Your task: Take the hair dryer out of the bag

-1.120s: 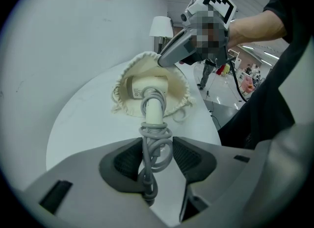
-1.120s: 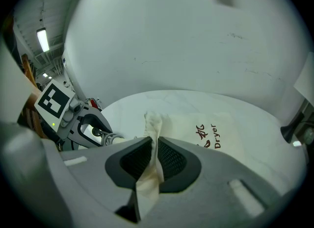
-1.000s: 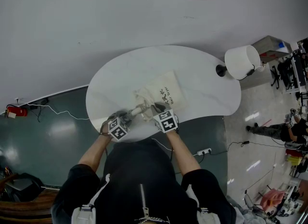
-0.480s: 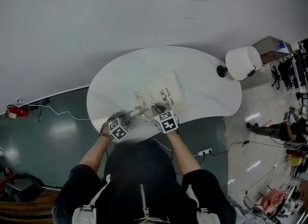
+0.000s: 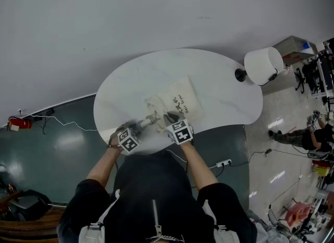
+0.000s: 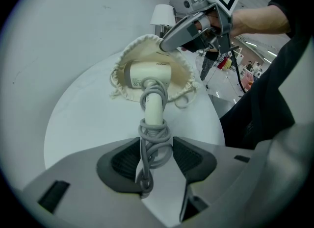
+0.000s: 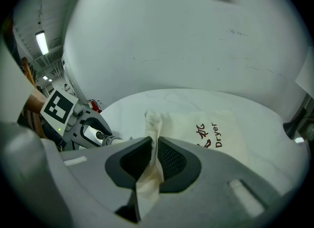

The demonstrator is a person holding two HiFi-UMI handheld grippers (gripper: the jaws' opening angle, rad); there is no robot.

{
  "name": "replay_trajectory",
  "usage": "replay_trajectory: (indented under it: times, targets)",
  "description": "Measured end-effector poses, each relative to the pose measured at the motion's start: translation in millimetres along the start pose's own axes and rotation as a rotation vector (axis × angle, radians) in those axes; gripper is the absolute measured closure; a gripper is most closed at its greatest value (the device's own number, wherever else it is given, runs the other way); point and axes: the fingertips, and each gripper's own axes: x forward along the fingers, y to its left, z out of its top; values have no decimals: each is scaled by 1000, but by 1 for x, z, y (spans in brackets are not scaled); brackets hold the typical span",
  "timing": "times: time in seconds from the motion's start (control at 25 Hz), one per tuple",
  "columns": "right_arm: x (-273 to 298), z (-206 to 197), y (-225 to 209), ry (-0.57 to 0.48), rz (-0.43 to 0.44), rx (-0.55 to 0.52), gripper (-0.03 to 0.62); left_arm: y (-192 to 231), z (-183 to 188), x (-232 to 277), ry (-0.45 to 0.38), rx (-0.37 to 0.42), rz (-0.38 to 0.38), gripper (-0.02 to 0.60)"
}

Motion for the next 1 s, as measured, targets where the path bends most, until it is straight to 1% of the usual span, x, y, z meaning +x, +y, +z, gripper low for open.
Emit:
replay_trajectory:
  times: [0.2,0.28,0.48,1.0]
  targets:
    - [1,0,-1,-2,5,2,556,8,26,-24,-76,0,23,382]
    - [1,0,-1,-4,6,0,556,12,35,-28,-92,2,26,382]
    - [1,2,-1,-5,8,0,556,14,50,-32,-101,17,13,380]
    - [-1,1,-1,-13,14,10,556,4,89,-22,-155,31,-21,336]
